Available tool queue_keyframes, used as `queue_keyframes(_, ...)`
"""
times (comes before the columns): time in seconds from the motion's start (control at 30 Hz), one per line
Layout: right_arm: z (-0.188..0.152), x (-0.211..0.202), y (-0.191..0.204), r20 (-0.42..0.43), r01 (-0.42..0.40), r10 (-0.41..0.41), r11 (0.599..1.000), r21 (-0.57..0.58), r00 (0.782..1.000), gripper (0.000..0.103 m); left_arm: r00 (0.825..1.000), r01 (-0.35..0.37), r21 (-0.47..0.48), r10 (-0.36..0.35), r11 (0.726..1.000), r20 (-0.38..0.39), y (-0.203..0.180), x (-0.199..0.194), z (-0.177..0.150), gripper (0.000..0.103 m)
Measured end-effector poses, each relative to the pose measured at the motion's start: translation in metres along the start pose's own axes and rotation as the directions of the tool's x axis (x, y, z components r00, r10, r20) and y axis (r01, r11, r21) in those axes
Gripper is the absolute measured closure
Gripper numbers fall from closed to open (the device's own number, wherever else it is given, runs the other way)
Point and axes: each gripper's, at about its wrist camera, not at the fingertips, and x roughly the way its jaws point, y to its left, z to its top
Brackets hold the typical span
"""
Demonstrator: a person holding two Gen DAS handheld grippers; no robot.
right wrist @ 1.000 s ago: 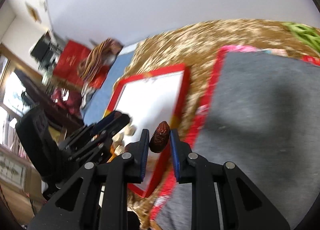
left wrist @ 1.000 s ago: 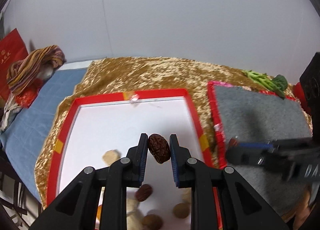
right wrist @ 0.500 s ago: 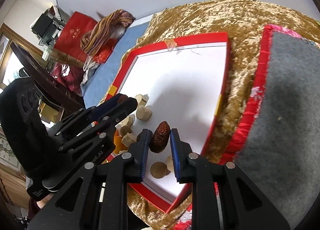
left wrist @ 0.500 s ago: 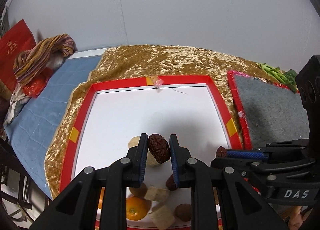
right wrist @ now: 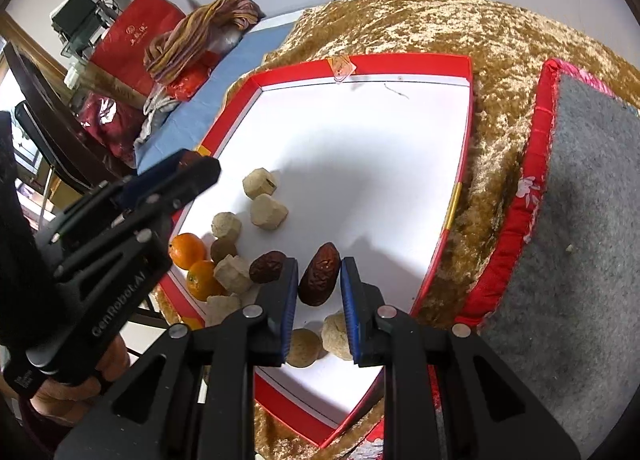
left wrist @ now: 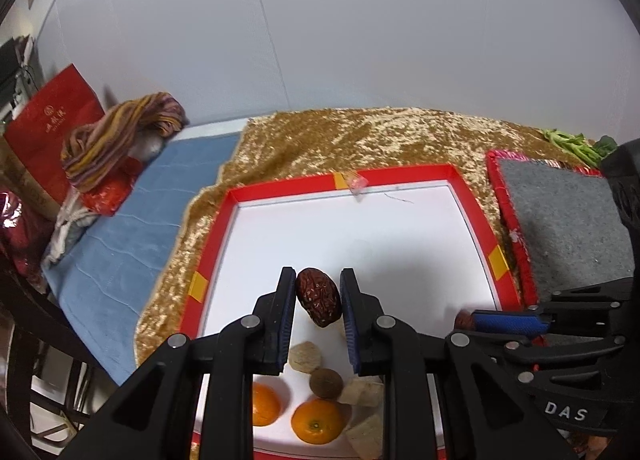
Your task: Organize fruits
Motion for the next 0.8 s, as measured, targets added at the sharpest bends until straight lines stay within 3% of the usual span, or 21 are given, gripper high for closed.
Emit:
queue_keyframes(0.07, 0.000, -0.003, 0.001, 0.011, 0.001, -0.001, 1.000, -0.007, 1.000, 0.075, 0.999, -0.029, 0.009, 0.028, 1.000, 0.021, -0.001, -0.003, 0.002, 0.081)
queue_keyframes(0.17, 0.000, -0.011, -0.001, 0.034, 0.002, -0.002, 1.000, -0.004, 0.999, 0.053, 0.997, -0.055, 0.020, 0.054, 0.998, 0.053, -0.004, -0.007, 0.006, 0.078)
queue_keyframes(0.23, 0.001, -0.019, -0.002, 0.056, 0.004, -0.004, 1.000, -0.007, 0.998, 0.051, 0.994, -0.076, 0.007, 0.076, 0.997, 0.079, -0.005, -0.012, 0.009, 0.061)
queue_keyframes(0.3, 0.002, -0.028, -0.003, 0.085, 0.020, -0.018, 1.000, -0.012, 0.996, 0.051, 0.988, -0.100, -0.019, 0.101, 0.995, 0.119, -0.004, -0.020, 0.013, 0.037)
queue_keyframes(0.4, 0.002, -0.045, -0.002, 0.136, 0.077, -0.070, 0.996, -0.044, 0.988, 0.050, 0.974, -0.127, -0.071, 0.138, 0.989, 0.181, -0.002, -0.037, 0.018, 0.019)
queue_keyframes(0.53, -0.003, -0.069, 0.004, 0.211, 0.171, -0.149, 0.981, -0.093, 0.966, 0.040, 0.950, -0.193, -0.127, 0.217, 0.973, 0.223, -0.006, -0.054, 0.023, 0.011)
queue_keyframes(0.57, -0.005, -0.076, 0.006, 0.228, 0.190, -0.162, 0.976, -0.104, 0.960, 0.039, 0.942, -0.216, -0.134, 0.243, 0.967, 0.231, -0.009, -0.058, 0.023, 0.000)
queue_keyframes(0.7, -0.012, -0.100, 0.009, 0.295, 0.263, -0.216, 0.956, -0.132, 0.931, 0.034, 0.948, -0.186, -0.170, 0.222, 0.968, 0.228, -0.012, -0.073, 0.024, 0.000)
queue_keyframes(0.8, -0.016, -0.120, 0.006, 0.332, 0.287, -0.237, 0.952, -0.110, 0.913, 0.030, 0.941, -0.195, -0.193, 0.239, 0.962, 0.238, -0.012, -0.083, 0.020, 0.000)
